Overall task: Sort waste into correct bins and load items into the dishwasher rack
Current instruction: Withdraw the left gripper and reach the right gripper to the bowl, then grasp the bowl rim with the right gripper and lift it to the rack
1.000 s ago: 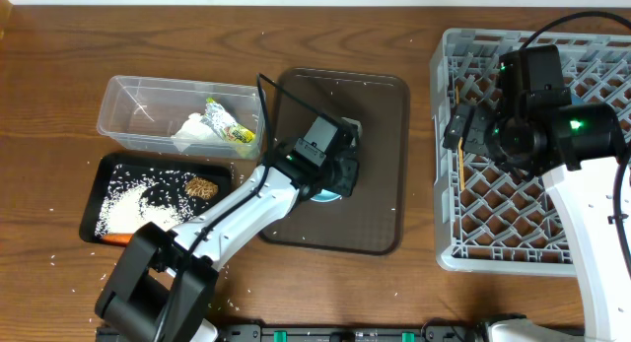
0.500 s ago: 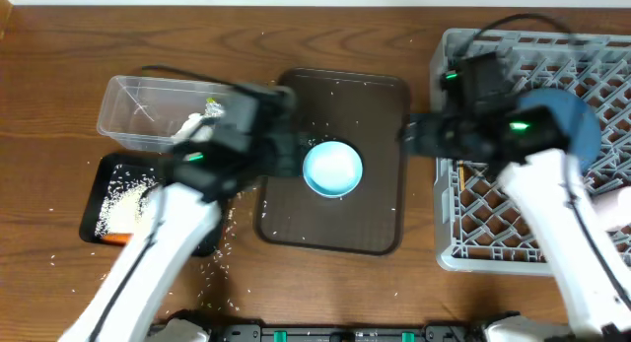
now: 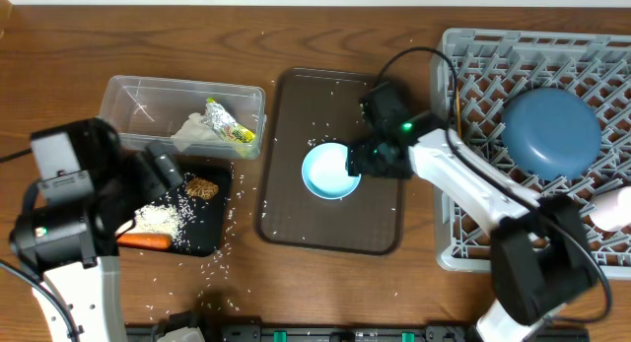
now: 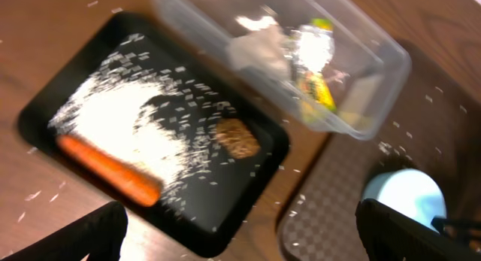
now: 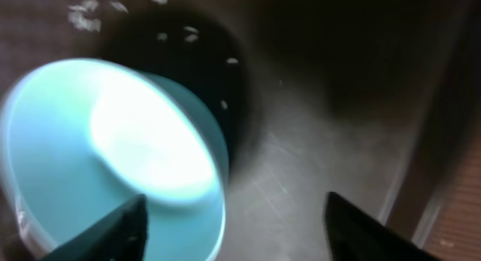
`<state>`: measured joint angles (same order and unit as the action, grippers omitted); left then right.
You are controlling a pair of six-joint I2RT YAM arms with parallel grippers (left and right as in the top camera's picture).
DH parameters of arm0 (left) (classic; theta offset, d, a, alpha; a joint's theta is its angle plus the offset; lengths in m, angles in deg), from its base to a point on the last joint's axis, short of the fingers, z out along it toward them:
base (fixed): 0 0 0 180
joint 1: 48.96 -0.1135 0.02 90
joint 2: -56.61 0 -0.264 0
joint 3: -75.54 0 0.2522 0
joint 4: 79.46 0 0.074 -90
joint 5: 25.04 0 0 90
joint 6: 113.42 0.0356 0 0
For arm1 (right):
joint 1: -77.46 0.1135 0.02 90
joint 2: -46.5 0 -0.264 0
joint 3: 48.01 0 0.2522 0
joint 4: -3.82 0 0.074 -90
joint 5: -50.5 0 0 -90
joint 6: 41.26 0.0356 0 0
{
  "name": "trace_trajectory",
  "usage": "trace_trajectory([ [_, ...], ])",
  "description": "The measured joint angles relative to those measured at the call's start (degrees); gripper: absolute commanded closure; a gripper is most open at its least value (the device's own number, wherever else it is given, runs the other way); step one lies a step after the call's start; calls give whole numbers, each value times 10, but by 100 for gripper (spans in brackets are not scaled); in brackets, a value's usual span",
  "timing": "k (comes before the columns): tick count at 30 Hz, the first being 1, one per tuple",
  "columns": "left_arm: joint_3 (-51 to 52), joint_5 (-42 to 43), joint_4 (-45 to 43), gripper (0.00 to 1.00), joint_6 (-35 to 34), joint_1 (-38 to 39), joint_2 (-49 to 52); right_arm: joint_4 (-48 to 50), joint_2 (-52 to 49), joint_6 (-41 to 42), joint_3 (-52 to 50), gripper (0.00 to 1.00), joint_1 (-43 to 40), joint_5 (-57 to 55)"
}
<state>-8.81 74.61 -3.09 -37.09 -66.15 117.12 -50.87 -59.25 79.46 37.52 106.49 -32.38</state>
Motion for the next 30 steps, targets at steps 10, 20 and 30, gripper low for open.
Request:
trace_trajectory([
  [10,0,0,2,2,0,-26,2,24,-55,55,0,99,2,-2],
  [20,0,0,2,2,0,-26,2,2,-51,61,2,99,2,-73],
  [30,0,0,2,2,0,-26,2,-170,88,49,108,99,13,-292],
])
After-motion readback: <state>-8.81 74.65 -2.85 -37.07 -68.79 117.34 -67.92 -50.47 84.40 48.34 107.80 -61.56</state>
